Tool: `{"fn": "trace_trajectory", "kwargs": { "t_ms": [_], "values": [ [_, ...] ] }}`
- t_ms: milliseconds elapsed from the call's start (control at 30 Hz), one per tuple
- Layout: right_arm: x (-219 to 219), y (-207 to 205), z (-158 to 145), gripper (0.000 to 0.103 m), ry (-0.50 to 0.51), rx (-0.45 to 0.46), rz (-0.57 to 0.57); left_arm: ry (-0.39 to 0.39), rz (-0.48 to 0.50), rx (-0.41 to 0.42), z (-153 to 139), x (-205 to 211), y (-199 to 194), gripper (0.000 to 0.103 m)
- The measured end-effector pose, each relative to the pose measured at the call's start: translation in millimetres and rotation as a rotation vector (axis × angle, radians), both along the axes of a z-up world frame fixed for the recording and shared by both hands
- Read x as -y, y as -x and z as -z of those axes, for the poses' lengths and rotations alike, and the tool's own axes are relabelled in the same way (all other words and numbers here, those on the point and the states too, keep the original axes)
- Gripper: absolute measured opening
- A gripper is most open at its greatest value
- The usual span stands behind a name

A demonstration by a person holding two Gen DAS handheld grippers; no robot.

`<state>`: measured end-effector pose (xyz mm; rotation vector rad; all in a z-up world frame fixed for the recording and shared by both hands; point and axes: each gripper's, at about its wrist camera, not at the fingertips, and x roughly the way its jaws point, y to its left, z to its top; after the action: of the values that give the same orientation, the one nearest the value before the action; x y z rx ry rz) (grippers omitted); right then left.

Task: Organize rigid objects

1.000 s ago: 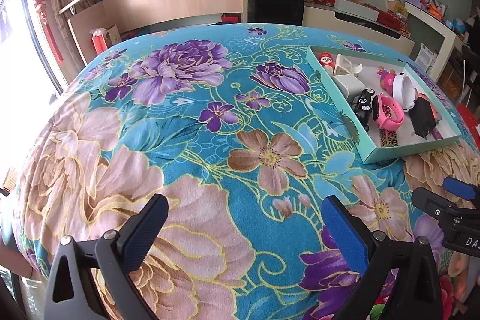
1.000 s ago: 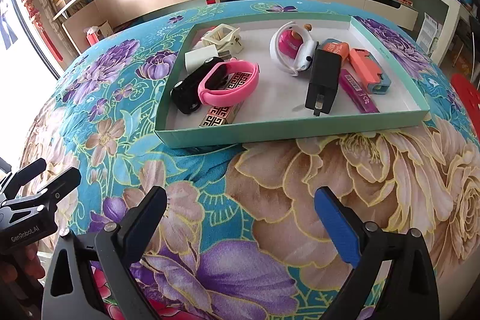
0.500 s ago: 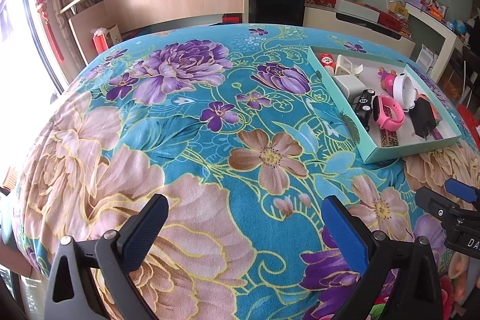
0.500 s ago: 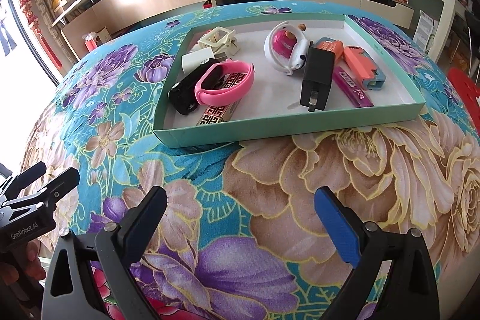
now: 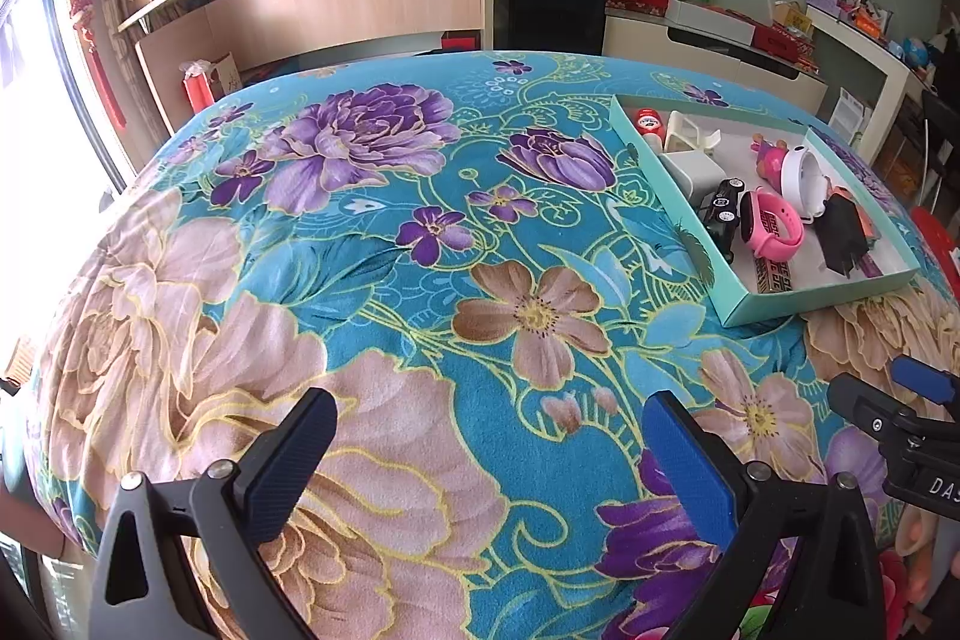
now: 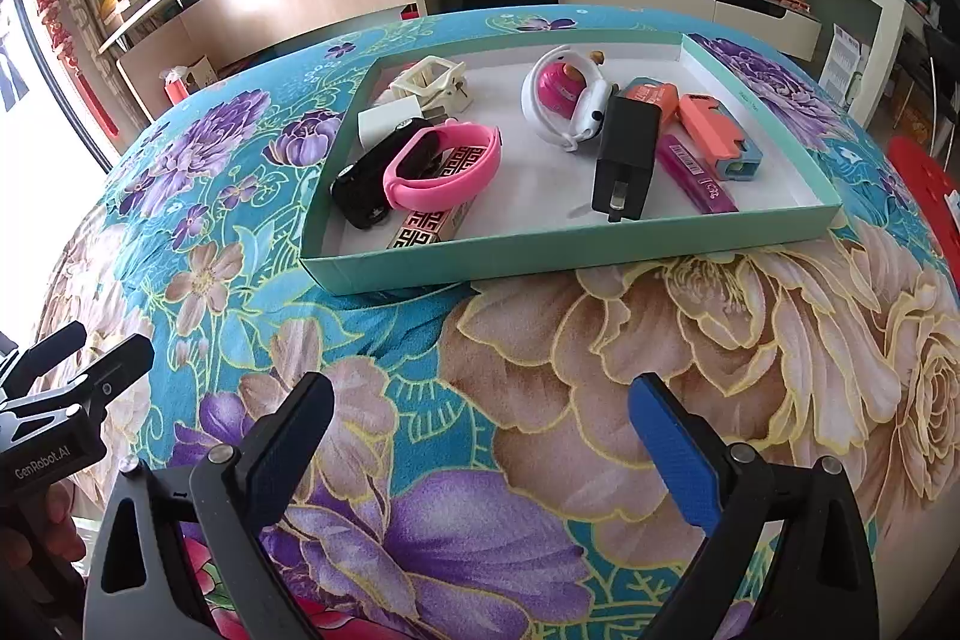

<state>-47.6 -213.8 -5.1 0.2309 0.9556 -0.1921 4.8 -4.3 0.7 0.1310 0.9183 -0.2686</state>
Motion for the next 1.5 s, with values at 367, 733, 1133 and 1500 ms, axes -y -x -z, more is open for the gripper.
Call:
{"fn": "trace_trajectory", "kwargs": {
  "t_ms": [367,733,1133,1500],
  "values": [
    [-1.3,-0.5,-0.2,0.099,0.012,-0.003,-0.004,-0.004,0.008,-0.006,1.1,0.9,-0.4,0.103],
    [-2.3,-0.2,-1.4,0.099,0.02,0.0,-0.009,0.001,0.012,0.001,0.3,1.0,0.4,0.103],
    [-2.4,-0.3,-1.8,0.099,0.022,0.001,-0.01,0.002,0.009,0.002,-0.6,0.4,0.7,0.103],
    [-2.8,-0.3,-2.5,0.099,0.026,-0.001,-0.013,-0.004,0.009,0.003,0.0,0.1,0.7,0.103]
  ]
}}
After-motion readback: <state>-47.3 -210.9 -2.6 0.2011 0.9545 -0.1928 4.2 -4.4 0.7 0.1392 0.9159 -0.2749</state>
